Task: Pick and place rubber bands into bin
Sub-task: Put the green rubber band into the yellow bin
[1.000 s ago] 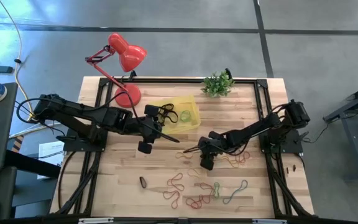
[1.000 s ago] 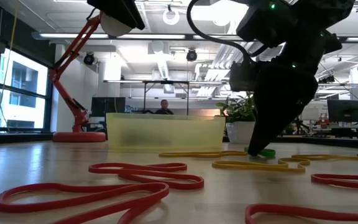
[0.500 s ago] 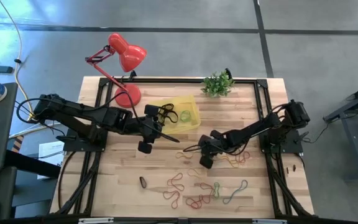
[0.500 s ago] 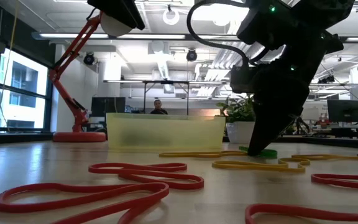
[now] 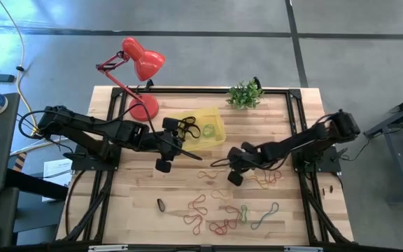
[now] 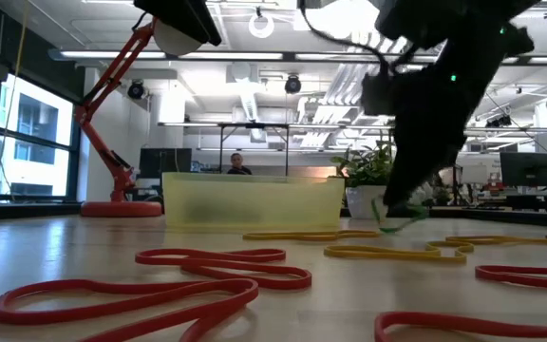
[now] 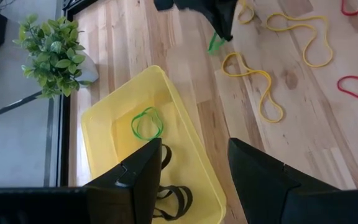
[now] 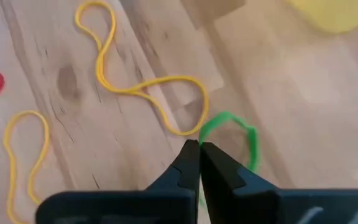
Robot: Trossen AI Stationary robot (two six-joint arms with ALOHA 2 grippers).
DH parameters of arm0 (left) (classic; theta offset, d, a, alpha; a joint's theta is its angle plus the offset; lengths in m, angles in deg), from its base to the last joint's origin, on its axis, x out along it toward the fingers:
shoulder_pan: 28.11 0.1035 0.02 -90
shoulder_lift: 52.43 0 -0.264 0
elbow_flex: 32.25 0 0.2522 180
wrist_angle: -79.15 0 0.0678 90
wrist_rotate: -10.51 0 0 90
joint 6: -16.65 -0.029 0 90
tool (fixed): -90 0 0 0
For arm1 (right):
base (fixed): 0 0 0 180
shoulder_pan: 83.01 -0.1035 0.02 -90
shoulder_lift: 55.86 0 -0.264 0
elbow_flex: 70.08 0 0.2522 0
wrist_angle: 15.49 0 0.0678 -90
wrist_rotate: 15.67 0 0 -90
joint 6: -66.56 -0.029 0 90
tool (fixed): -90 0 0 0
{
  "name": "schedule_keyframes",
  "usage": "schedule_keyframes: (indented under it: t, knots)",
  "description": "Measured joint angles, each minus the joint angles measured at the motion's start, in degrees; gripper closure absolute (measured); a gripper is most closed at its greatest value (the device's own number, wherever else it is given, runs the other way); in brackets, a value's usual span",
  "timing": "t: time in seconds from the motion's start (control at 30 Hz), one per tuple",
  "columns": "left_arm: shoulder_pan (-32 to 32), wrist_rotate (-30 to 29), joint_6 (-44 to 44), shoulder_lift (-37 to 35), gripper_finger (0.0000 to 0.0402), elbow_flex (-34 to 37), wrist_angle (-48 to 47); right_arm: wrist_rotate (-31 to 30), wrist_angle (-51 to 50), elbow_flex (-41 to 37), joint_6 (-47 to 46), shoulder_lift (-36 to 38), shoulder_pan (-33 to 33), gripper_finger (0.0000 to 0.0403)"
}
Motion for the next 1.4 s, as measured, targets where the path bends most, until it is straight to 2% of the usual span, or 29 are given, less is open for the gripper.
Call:
schedule_keyframes:
  t: [0.27, 0.43, 0.63, 0.77, 1.03, 1.2, 1.4]
  knots:
    - [0.00, -0.69, -0.07, 0.00, 0.0229, 0.00, 0.02, -3.94, 1.76, 0.00, 5.31, 9.25, 1.67, 0.0400]
    - [0.00, -0.71, -0.07, 0.00, 0.0229, 0.00, 0.93, -5.00, 8.75, 0.07, 12.77, 13.42, 4.88, 0.0401]
    - [0.00, -0.71, -0.07, 0.00, 0.0229, 0.00, 3.14, -4.55, 17.63, 0.07, 18.55, 14.10, 11.38, 0.0402]
    - [0.00, -0.71, -0.07, 0.00, 0.0229, 0.00, 3.79, -3.88, 23.57, 0.09, 21.19, 12.23, 15.73, 0.0402]
    - [0.00, -0.73, 0.18, 0.00, 0.0229, 0.00, 3.96, 6.57, 30.51, 0.11, 21.00, 3.69, 22.26, 0.0402]
    - [0.00, -1.21, 1.02, 0.00, 0.0229, 0.00, 3.91, 10.83, 34.30, 0.11, 18.09, -1.97, 23.79, 0.0402]
    - [0.00, -1.28, 1.24, 0.00, 0.0229, 0.00, 3.89, 11.71, 37.18, 1.06, 15.49, -7.35, 23.82, 0.0402]
